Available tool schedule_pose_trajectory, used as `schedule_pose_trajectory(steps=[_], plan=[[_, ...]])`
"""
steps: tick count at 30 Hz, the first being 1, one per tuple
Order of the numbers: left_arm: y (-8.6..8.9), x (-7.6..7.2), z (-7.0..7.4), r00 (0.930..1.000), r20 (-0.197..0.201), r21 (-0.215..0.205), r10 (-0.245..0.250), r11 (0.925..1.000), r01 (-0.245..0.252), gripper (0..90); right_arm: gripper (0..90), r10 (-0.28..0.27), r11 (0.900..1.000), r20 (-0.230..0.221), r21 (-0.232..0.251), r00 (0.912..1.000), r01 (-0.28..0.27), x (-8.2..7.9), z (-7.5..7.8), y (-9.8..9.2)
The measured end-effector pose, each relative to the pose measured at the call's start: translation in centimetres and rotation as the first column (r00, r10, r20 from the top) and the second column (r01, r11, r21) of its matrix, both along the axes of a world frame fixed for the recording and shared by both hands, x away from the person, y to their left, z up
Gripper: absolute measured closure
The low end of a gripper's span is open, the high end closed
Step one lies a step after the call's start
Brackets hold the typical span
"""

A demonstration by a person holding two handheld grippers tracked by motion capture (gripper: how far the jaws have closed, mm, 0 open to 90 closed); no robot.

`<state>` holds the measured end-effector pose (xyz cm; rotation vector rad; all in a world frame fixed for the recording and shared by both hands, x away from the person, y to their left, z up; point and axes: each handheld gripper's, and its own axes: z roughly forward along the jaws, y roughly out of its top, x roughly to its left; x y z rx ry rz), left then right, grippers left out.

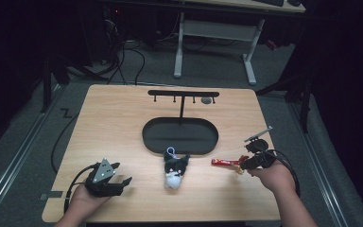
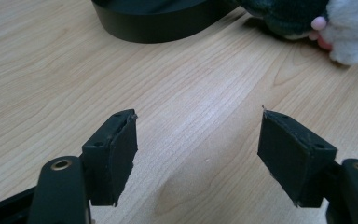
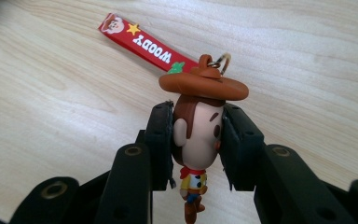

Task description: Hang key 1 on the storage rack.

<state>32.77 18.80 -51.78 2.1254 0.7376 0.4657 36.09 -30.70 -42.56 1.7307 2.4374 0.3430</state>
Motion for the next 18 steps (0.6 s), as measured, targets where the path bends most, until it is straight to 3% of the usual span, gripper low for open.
schedule_pose_trajectory(steps=[8,18], plan=[[-0.1,0.0,-0.1,1.0000,0.002,0.000,0.000,1.0000,0.000,28.7,67.0,0.009,1.000,0.017,0.024,0.9998,-0.009,-0.5,2.3,0.4],[-0.1,0.0,0.0,1.0000,0.000,0.002,-0.006,1.0000,0.006,28.7,67.0,0.041,0.999,0.041,0.019,0.9983,-0.042,-0.6,5.0,1.6]])
